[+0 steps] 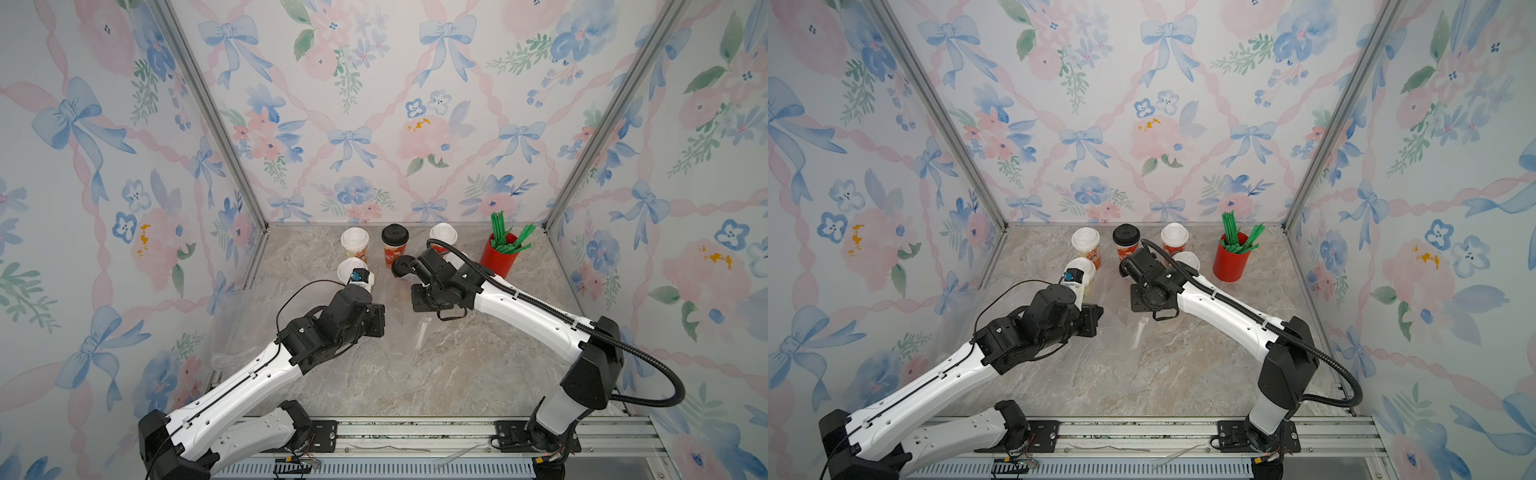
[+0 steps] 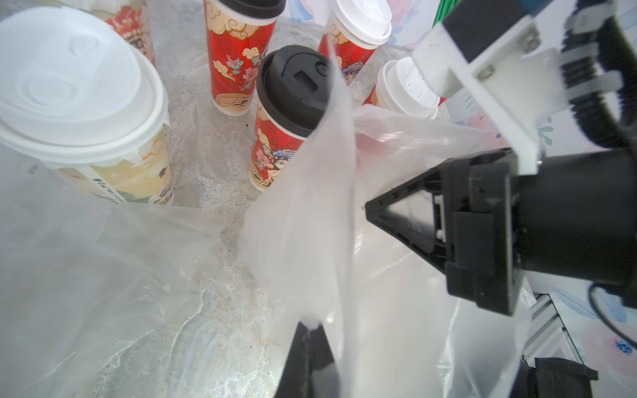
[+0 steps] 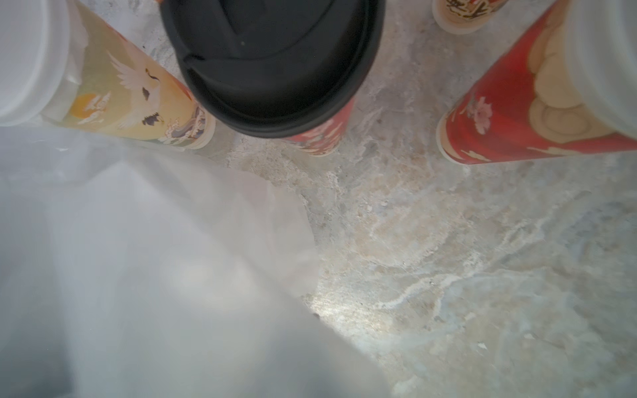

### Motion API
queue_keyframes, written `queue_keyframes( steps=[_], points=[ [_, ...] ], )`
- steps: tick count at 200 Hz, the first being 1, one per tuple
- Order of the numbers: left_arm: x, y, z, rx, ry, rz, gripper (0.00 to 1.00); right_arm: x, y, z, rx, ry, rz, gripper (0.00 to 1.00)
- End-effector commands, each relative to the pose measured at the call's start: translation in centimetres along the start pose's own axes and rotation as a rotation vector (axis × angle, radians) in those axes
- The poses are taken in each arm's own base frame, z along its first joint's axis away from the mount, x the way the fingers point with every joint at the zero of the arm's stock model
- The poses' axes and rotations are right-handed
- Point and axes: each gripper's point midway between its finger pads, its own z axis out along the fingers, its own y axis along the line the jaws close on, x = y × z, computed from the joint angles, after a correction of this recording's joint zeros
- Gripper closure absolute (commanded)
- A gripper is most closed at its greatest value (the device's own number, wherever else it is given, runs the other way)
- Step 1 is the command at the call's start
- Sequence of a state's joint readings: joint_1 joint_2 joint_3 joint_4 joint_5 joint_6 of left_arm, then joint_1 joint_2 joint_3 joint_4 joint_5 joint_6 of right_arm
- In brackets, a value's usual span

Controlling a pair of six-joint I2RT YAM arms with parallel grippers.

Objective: Pack milk tea into plastic carrier bags
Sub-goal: Adjust the plastic carrier bag at the center of the board.

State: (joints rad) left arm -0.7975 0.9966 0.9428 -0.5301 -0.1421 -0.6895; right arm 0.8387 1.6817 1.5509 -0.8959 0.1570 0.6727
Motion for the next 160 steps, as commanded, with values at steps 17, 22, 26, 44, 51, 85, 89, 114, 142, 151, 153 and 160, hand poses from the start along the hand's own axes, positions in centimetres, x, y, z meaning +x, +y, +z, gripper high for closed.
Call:
queue_keyframes(
  steps=[17,22,26,44,51,85,89,114,142,151,153,160],
  points=[
    [0.6,0.9,0.7,-0.032,0.028,-0.016,1.0,0.8,-2.5,-1.6,0.082,0.009,0.013,0.91],
    [0.7,0.9,0.8,-0.03,0.032,-0.015,1.0,0.9,-2.5,-1.5,0.086,0.011,0.009,0.91],
    [0.7,0.9,0.9,-0.031,0.035,-0.014,1.0,0.9,-2.4,-1.6,0.088,0.012,0.006,0.92],
    [0.6,0.4,1.2,-0.017,0.051,0.005,1.0,1.0,-2.1,-1.5,0.084,0.021,-0.007,0.89],
    [0.5,0.0,1.3,-0.004,0.059,0.023,0.96,1.1,-1.9,-1.5,0.075,0.025,-0.009,0.85],
    [-1.9,-1.6,0.6,0.04,0.021,0.12,0.52,1.4,-0.6,-1.3,0.01,0.045,-0.029,0.77],
    [-2.2,-1.7,0.6,0.046,0.02,0.132,0.5,1.4,-0.5,-1.3,0.006,0.045,-0.032,0.77],
    [-3.8,-2.1,0.4,0.097,0.037,0.187,0.48,1.3,-0.4,-1.5,-0.003,0.049,-0.047,0.75],
    [-3.8,-2.1,1.1,0.113,0.101,0.237,0.55,1.3,-0.3,-1.7,-0.005,0.051,-0.054,0.74],
    [-3.5,-2.2,1.4,0.118,0.121,0.251,0.56,1.3,-0.2,-1.8,-0.009,0.051,-0.054,0.74],
    [-3.5,-2.3,1.5,0.12,0.126,0.253,0.56,1.3,-0.2,-1.8,-0.009,0.052,-0.054,0.74],
    [-3.2,-2.3,1.7,0.125,0.137,0.258,0.56,1.3,-0.3,-1.8,-0.008,0.053,-0.053,0.74]
  ],
)
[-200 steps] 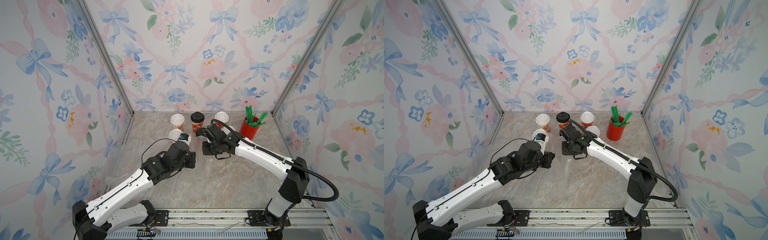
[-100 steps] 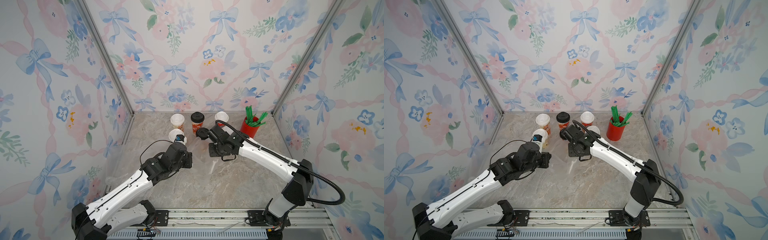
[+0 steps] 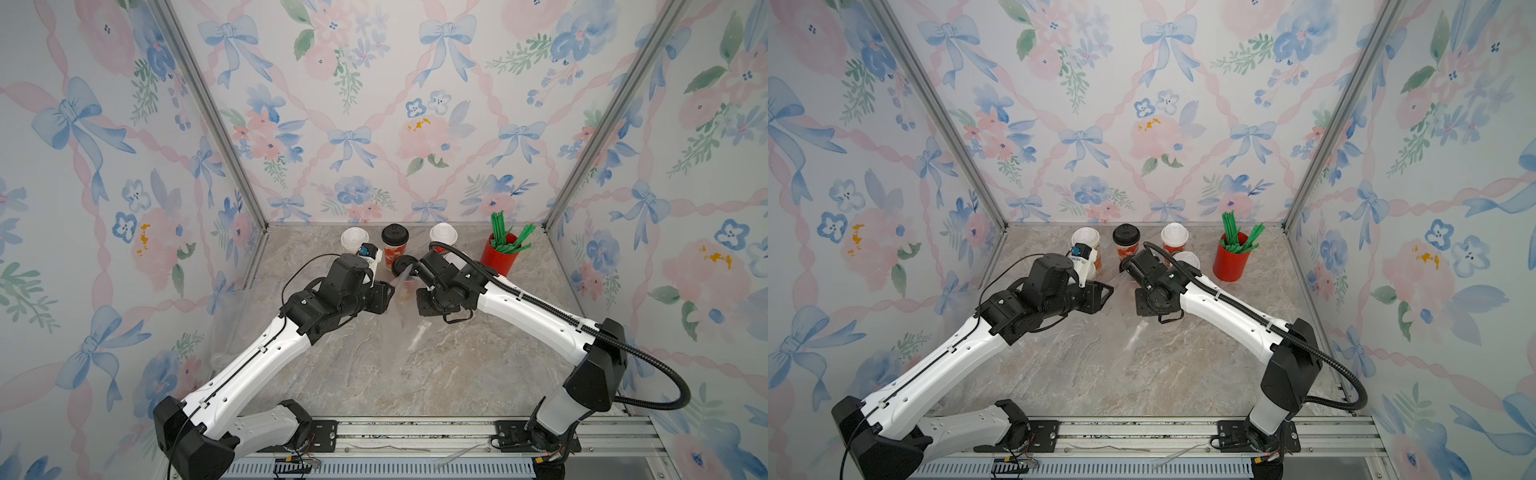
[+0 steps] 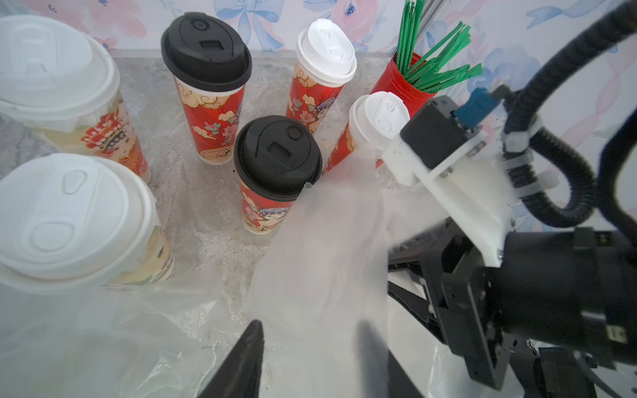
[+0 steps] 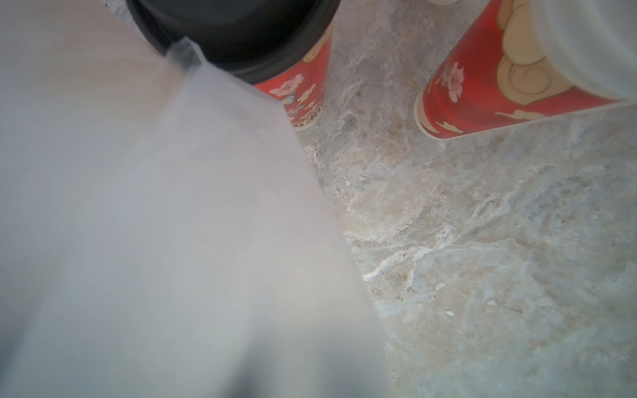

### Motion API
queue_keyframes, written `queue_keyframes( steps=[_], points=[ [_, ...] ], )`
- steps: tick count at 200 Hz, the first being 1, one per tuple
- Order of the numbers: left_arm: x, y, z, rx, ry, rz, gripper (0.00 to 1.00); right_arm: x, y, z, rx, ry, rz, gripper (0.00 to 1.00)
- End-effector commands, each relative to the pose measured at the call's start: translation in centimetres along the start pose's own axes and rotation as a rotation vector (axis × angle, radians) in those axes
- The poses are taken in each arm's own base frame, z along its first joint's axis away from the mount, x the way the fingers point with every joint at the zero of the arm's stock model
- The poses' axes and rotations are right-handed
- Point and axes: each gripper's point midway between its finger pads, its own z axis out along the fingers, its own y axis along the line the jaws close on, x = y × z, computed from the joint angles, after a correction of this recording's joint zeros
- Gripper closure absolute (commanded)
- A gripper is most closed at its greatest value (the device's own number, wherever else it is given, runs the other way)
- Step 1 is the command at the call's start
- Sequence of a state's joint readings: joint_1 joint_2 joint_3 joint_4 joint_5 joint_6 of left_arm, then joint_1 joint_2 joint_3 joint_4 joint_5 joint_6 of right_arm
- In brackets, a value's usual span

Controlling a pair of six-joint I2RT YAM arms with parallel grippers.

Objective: Pack milk tea into plastic carrier bags
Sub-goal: Adjust the plastic carrier bag at the center of the board.

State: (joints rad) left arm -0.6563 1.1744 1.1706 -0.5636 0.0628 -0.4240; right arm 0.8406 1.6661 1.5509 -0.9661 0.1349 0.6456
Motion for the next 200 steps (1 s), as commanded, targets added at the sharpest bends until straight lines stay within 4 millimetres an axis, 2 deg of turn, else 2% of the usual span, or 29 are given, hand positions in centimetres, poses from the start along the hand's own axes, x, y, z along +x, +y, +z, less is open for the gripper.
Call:
queue_keyframes(
  steps=[1,28,50,74,105,136,140,162,176,186,190,195,200],
  points=[
    [1.8,-0.6,0.7,0.046,0.104,0.076,0.55,-0.1,0.4,-1.2,-0.024,-0.004,-0.019,0.74],
    [1.7,-0.5,0.9,0.053,0.11,0.088,0.5,0.0,0.3,-1.3,-0.019,-0.001,-0.052,0.74],
    [0.5,-0.4,0.2,0.074,0.082,0.081,0.35,0.0,0.2,-1.5,-0.016,0.001,-0.061,0.76],
    [-0.9,0.5,-1.1,0.07,0.051,0.068,0.28,0.0,0.0,-1.6,-0.007,0.004,-0.071,0.82],
    [-1.8,1.3,-2.4,0.085,0.039,0.062,0.25,0.0,-0.2,-2.1,0.005,0.007,-0.096,0.88],
    [-1.7,0.8,-2.5,0.129,0.075,0.091,0.23,0.0,-0.2,-2.7,0.003,0.011,-0.122,0.93],
    [-1.7,0.7,-2.6,0.132,0.077,0.094,0.23,0.2,-0.1,-1.8,0.017,0.033,-0.131,0.93],
    [-2.8,1.1,-3.2,0.128,0.049,0.07,0.22,0.2,-0.5,-2.0,0.033,0.036,-0.144,0.97],
    [-3.3,1.7,-3.8,0.125,0.031,0.046,0.33,0.2,-1.2,-2.0,0.068,0.034,-0.143,1.0],
    [-3.3,1.9,-3.9,0.136,0.03,0.03,0.37,0.2,-1.6,-2.0,0.089,0.033,-0.143,1.0],
    [-3.2,1.7,-3.9,0.151,0.034,0.029,0.47,0.2,-1.7,-2.0,0.093,0.033,-0.142,1.0],
    [-3.0,1.2,-3.9,0.18,0.041,0.032,0.76,0.3,-1.8,-2.0,0.094,0.034,-0.142,1.0],
    [-2.9,0.9,-3.9,0.203,0.05,0.029,0.92,0.3,-1.8,-2.0,0.094,0.033,-0.142,1.0]
  ],
)
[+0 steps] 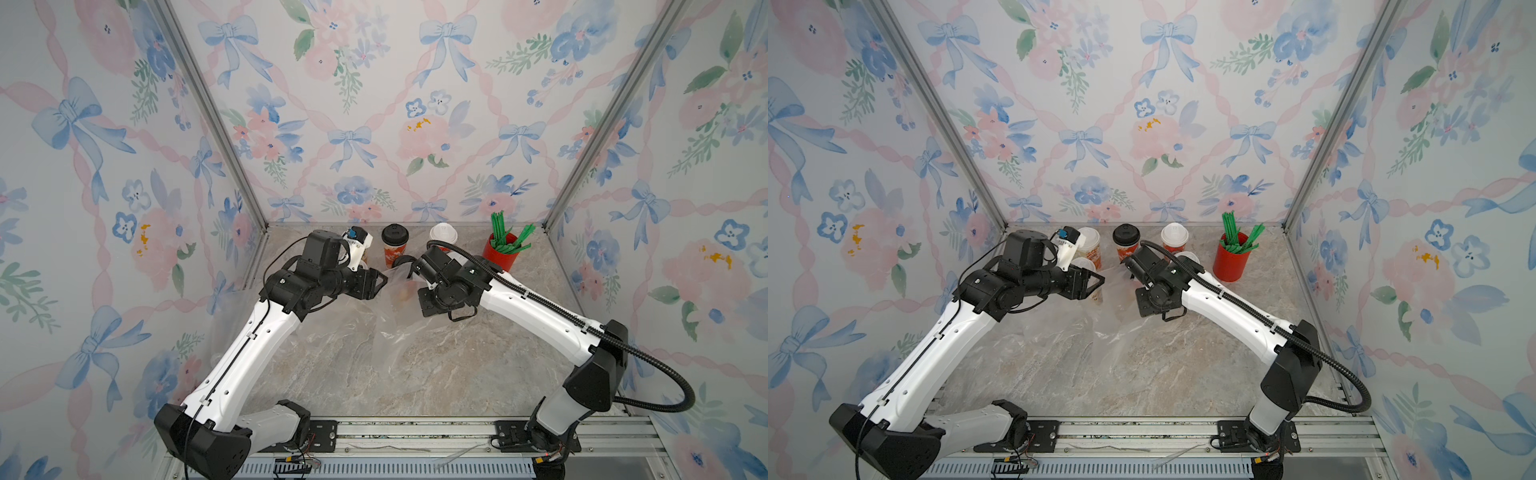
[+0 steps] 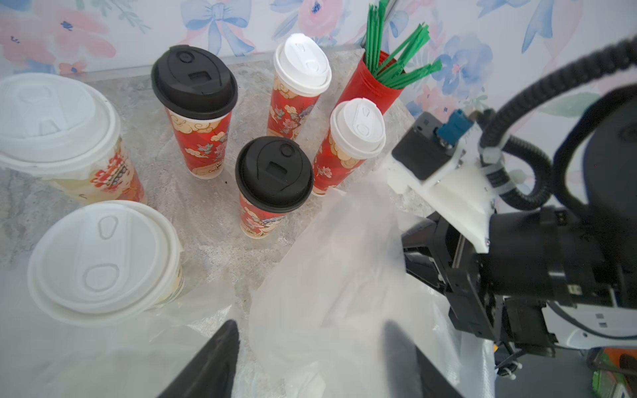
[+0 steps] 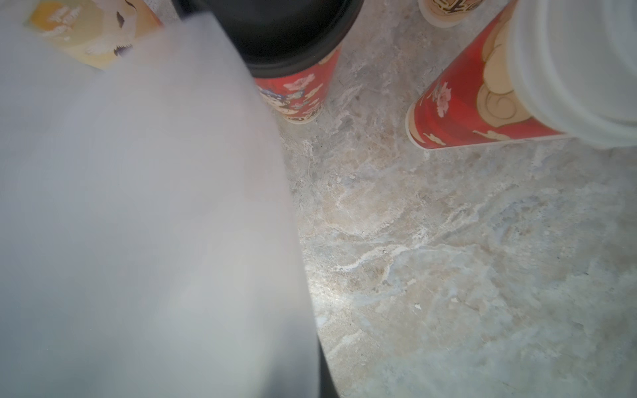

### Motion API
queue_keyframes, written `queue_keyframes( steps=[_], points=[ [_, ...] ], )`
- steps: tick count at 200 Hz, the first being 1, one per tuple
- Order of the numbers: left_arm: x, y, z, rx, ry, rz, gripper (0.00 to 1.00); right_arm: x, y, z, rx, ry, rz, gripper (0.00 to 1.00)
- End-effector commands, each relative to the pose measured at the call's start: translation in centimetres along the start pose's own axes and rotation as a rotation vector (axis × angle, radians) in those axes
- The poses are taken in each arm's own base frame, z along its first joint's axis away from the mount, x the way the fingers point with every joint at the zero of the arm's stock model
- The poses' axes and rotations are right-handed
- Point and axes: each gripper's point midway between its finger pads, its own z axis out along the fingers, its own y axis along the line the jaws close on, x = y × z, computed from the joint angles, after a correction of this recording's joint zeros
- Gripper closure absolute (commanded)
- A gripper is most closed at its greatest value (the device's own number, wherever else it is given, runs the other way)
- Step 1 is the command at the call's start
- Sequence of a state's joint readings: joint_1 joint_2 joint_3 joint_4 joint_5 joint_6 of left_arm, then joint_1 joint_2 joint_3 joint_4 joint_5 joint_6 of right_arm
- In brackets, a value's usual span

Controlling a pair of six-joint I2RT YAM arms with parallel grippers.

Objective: Pack milk tea into plastic carrier bags
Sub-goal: Adjust the plastic carrier bag at the center of the board.

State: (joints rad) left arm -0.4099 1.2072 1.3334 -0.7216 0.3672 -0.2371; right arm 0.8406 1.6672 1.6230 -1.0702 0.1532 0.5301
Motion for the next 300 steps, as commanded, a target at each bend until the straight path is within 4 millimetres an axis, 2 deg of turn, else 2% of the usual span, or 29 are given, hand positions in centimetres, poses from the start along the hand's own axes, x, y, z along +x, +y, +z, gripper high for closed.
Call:
queue_keyframes(
  steps=[1,6,10,15,24,34,58,68,111,164,181,217,220,232,254,270,300],
  points=[
    [0.4,-1.5,-0.5,0.099,0.025,-0.006,0.93,0.5,-1.1,-0.2,0.06,0.019,-0.021,1.0],
    [0.6,-1.7,-0.4,0.113,0.033,-0.017,0.92,0.5,-1.1,-0.2,0.06,0.019,-0.02,1.0],
    [0.8,-1.8,-0.2,0.123,0.041,-0.026,0.85,0.6,-1.2,-0.1,0.061,0.021,-0.021,1.0],
    [0.9,-2.0,-0.1,0.138,0.05,-0.034,0.73,0.6,-1.2,-0.1,0.061,0.02,-0.021,1.0],
    [1.3,-2.4,0.0,0.162,0.063,-0.041,0.46,0.6,-1.2,-0.1,0.061,0.02,-0.021,1.0],
    [1.5,-2.4,0.0,0.167,0.067,-0.056,0.28,0.6,-1.3,0.0,0.067,0.02,-0.02,1.0],
    [2.0,-2.4,0.0,0.17,0.074,-0.07,0.14,0.5,-2.2,0.1,0.12,0.019,-0.025,1.0],
    [2.2,-2.6,0.0,0.185,0.079,-0.073,0.11,0.4,-2.7,0.1,0.147,0.018,-0.03,1.0],
    [2.6,-2.7,1.0,0.16,0.102,-0.063,0.13,0.0,-2.1,-0.7,0.114,0.004,-0.049,1.0],
    [0.9,-7.1,2.3,0.12,0.092,0.055,0.12,0.1,-0.3,-0.9,0.011,0.013,-0.034,1.0],
    [1.0,-6.8,3.0,0.064,0.094,0.062,0.09,0.0,0.2,-1.5,-0.013,0.004,-0.016,1.0],
    [2.7,-5.9,4.2,-0.006,0.147,0.077,0.08,-0.2,0.9,-2.4,-0.043,0.001,0.001,1.0],
    [2.8,-5.7,4.3,-0.017,0.151,0.08,0.09,-0.4,0.9,-3.3,-0.056,-0.021,0.003,1.0],
    [3.2,-4.9,4.5,-0.055,0.164,0.084,0.12,-0.4,1.0,-3.8,-0.059,-0.025,-0.002,1.0],
    [3.7,-3.7,4.7,-0.118,0.184,0.095,0.2,-0.2,1.0,-4.0,-0.055,-0.017,-0.015,1.0],
    [3.9,-3.8,4.8,-0.108,0.188,0.097,0.26,0.0,1.2,-3.8,-0.056,-0.006,-0.022,1.0],
    [5.0,-4.0,5.5,-0.082,0.229,0.097,0.47,0.4,1.3,-3.3,-0.05,0.007,-0.024,0.98]
  ],
)
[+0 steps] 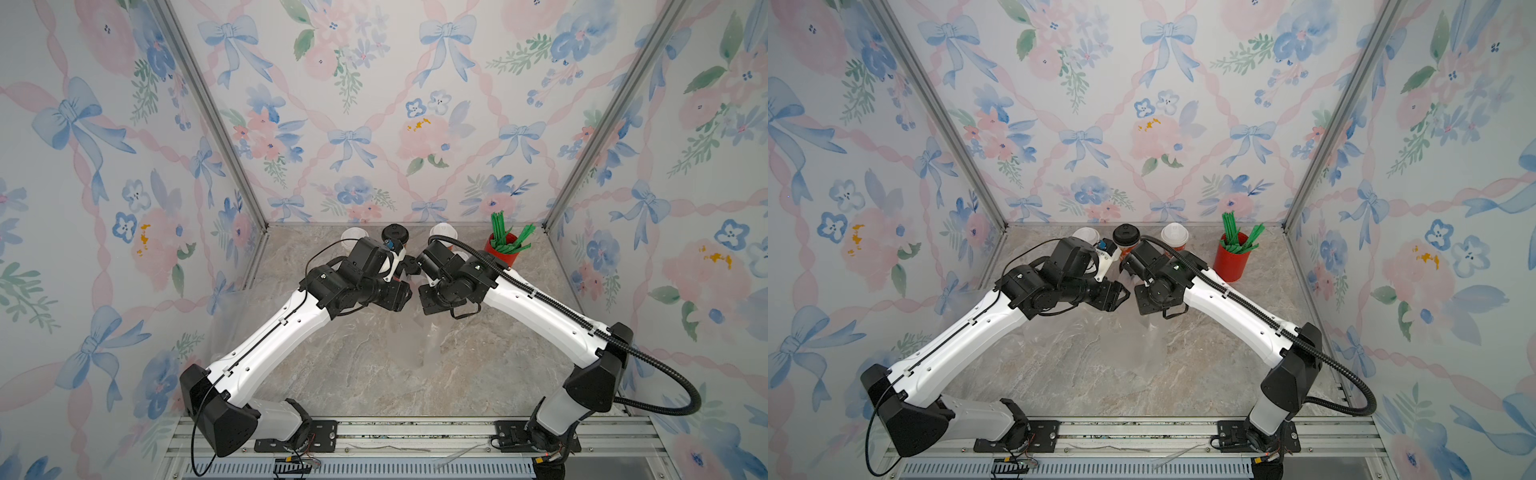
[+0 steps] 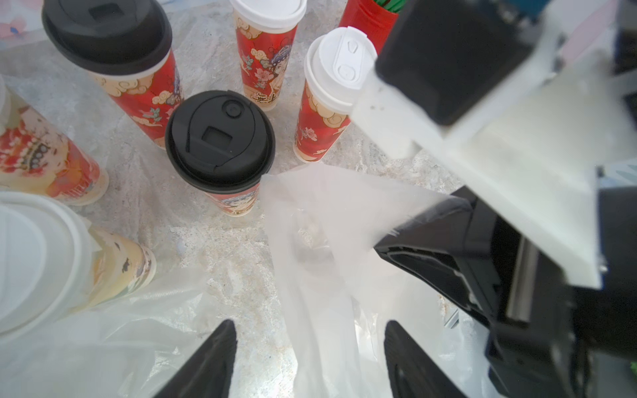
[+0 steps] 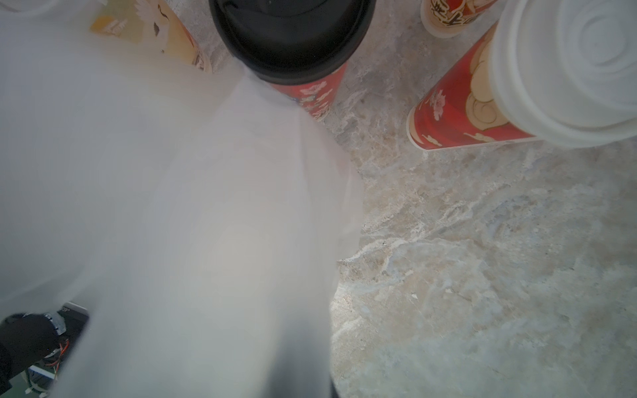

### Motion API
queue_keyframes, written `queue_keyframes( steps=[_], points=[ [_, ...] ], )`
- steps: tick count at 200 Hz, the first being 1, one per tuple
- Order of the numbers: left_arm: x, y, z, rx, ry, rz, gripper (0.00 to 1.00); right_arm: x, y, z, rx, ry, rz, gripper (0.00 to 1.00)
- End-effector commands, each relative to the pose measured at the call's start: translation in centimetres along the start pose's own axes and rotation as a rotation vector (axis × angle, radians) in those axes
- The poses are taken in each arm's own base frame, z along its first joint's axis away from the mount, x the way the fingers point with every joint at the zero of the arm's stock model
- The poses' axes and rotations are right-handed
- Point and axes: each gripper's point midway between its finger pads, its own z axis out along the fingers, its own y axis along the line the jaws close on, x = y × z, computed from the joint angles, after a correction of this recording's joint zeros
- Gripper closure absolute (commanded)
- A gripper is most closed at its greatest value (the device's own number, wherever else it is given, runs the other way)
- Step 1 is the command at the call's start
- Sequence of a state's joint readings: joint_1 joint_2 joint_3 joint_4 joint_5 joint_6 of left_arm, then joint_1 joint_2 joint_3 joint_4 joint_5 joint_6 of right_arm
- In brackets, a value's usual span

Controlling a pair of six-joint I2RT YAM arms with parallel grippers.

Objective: Pack milk tea into plastic carrier bags
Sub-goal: Adjust the plastic carrier bag at the center of the board.

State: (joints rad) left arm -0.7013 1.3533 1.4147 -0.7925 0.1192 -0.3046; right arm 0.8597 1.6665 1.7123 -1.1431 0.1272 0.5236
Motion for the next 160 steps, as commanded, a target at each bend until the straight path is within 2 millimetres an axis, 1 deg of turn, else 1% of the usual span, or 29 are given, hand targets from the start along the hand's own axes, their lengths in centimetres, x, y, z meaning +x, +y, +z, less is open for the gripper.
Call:
queue_keyframes(
  steps=[1,19,25,35,45,55,81,91,105,112,121,134,143,152,160],
  points=[
    [1.7,0.4,1.0,-0.011,0.063,0.007,0.48,0.6,0.3,-0.9,-0.012,0.008,-0.002,0.98],
    [2.5,0.4,1.1,-0.005,0.078,-0.001,0.55,0.5,0.1,-0.7,-0.004,0.005,0.003,0.97],
    [2.7,0.5,1.2,-0.006,0.081,-0.006,0.57,0.6,0.0,-0.7,-0.001,0.007,0.002,0.97],
    [3.3,0.7,1.3,-0.012,0.091,-0.016,0.56,0.6,-0.1,-0.6,0.003,0.005,0.005,0.96],
    [3.8,1.0,1.3,-0.021,0.097,-0.026,0.54,0.6,-0.3,-0.5,0.006,0.006,0.011,0.96],
    [4.2,1.1,1.3,-0.025,0.101,-0.035,0.56,0.6,-0.5,-0.5,0.006,0.004,0.015,0.96],
    [4.7,0.9,1.3,-0.008,0.106,-0.061,0.73,0.7,-0.9,-0.5,0.007,-0.001,0.028,0.95],
    [4.6,0.6,1.2,0.009,0.095,-0.067,0.83,0.7,-1.0,-0.5,0.006,-0.002,0.032,0.94],
    [4.0,0.0,0.7,0.038,0.063,-0.075,0.94,0.7,-1.2,-0.6,0.004,-0.004,0.041,0.9],
    [3.6,-0.2,0.4,0.052,0.045,-0.08,0.97,0.7,-1.4,-0.7,0.002,-0.006,0.045,0.87],
    [3.2,-0.5,0.1,0.068,0.027,-0.086,0.99,0.7,-1.5,-0.9,-0.001,-0.011,0.049,0.83],
    [2.7,-1.0,-0.2,0.091,0.013,-0.092,0.99,0.7,-1.8,-1.2,-0.004,-0.017,0.06,0.7],
    [2.6,-1.2,-0.2,0.1,0.011,-0.096,1.0,0.7,-2.1,-1.6,-0.011,-0.022,0.068,0.64],
    [2.5,-1.4,0.0,0.11,0.016,-0.1,1.0,0.8,-2.4,-1.8,-0.016,-0.026,0.078,0.6],
    [2.6,-1.5,0.2,0.116,0.021,-0.102,1.0,0.8,-2.6,-2.0,-0.017,-0.028,0.082,0.59]
  ],
)
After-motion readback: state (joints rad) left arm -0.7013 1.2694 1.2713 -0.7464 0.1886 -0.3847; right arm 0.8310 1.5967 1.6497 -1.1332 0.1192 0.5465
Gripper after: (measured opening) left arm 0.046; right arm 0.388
